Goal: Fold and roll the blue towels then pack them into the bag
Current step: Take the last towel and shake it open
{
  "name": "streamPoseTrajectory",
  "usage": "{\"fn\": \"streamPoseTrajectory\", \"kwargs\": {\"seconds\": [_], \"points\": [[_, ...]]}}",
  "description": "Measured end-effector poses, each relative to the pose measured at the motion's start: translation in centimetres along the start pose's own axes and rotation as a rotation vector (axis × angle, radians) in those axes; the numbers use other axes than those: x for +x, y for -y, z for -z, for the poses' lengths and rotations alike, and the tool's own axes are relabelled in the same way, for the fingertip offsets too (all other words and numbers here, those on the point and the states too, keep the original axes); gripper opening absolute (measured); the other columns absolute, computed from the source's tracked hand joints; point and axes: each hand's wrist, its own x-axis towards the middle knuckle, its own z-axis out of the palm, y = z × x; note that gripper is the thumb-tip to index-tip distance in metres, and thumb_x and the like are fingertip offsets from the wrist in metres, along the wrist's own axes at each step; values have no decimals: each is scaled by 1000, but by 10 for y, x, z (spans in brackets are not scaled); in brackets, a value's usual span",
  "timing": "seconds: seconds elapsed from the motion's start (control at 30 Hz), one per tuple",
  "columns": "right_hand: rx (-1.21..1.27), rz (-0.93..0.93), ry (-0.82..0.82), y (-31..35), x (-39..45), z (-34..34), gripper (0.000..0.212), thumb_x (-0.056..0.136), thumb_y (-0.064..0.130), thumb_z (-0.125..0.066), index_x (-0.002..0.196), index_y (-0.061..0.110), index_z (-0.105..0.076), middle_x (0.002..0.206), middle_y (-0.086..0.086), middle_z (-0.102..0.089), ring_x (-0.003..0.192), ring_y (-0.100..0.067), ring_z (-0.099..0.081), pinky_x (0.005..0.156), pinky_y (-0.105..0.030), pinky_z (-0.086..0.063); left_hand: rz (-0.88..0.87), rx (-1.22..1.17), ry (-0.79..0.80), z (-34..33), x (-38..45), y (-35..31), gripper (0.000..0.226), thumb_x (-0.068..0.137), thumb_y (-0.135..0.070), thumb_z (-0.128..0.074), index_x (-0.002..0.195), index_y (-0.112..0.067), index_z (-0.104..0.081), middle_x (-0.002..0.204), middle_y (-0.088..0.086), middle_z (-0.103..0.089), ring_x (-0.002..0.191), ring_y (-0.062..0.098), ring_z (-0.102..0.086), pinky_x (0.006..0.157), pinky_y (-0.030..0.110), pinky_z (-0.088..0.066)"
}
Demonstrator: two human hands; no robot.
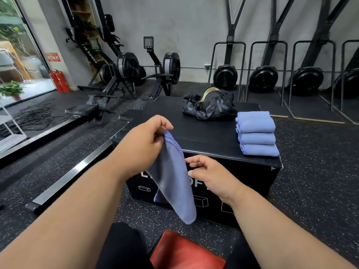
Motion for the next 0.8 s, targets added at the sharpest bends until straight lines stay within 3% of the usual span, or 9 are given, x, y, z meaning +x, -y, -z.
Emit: {"fn": "streamPoseTrajectory", "kwargs": {"seconds": [0.1, 0.27, 0.37, 0.47, 0.57, 0.63, 0.7, 0.8], "points": [[4, 14, -7, -2, 1, -1, 34, 91, 12, -78, 117, 33, -74, 124, 2, -66, 91, 2, -66, 83, -14, -53, -99, 205, -10, 19, 15, -12, 49, 95, -1, -47, 114, -45, -56, 108, -19, -64, 98, 1, -58, 79, 10, -41], [-43, 7, -15, -7, 1, -3, 41, 89, 20, -81, 121, 43, -68, 125, 9, -64, 111, -5, -64, 97, -24, -53, -203, 412, -33, 46, 42, -20, 52, 91, 0, -49, 112, -47, -53, 109, -13, -64, 106, 18, -58, 93, 41, -51], [-47, 15, -15, -11, 4, -6, 48, 85, 26, -83, 124, 48, -65, 128, 13, -63, 117, -4, -62, 106, -34, -53, -256, 492, -75, 53, 50, -26, 47, 90, -1, -54, 109, -44, -56, 106, -12, -65, 107, 20, -56, 96, 41, -49], [-66, 38, -5, -15, 7, -11, 51, 83, 31, -85, 125, 51, -64, 130, 16, -62, 118, -2, -61, 107, -31, -51, -288, 506, -114, 53, 54, -29, 45, 90, 1, -56, 110, -39, -63, 103, -11, -65, 106, 17, -54, 95, 38, -47], [-56, 59, -12, -16, 8, -14, 54, 85, 28, -84, 130, 48, -62, 134, 16, -60, 118, 0, -61, 101, -22, -52, -320, 490, -127, 49, 54, -31, 51, 89, 5, -54, 119, -35, -65, 102, -16, -69, 105, 14, -53, 94, 39, -49], [-29, 69, -16, -15, 8, -12, 55, 88, 23, -81, 134, 43, -60, 131, 14, -64, 109, 5, -65, 87, -13, -53, -329, 477, -139, 48, 54, -32, 53, 89, 6, -52, 123, -32, -66, 101, -19, -68, 107, 14, -53, 94, 38, -49], [0, 84, -32, -15, 9, -8, 57, 91, 18, -79, 139, 38, -57, 127, 16, -65, 98, 9, -67, 77, -10, -52, -340, 472, -158, 48, 54, -33, 52, 90, 7, -52, 122, -31, -68, 96, -22, -61, 109, 15, -54, 95, 38, -49], [-46, 66, -67, -18, 11, -2, 63, 91, 21, -79, 145, 39, -53, 131, 19, -58, 92, 12, -65, 74, -8, -51, -345, 464, -180, 46, 55, -34, 51, 91, 7, -52, 122, -30, -69, 94, -23, -51, 110, 16, -54, 95, 35, -48]]}}
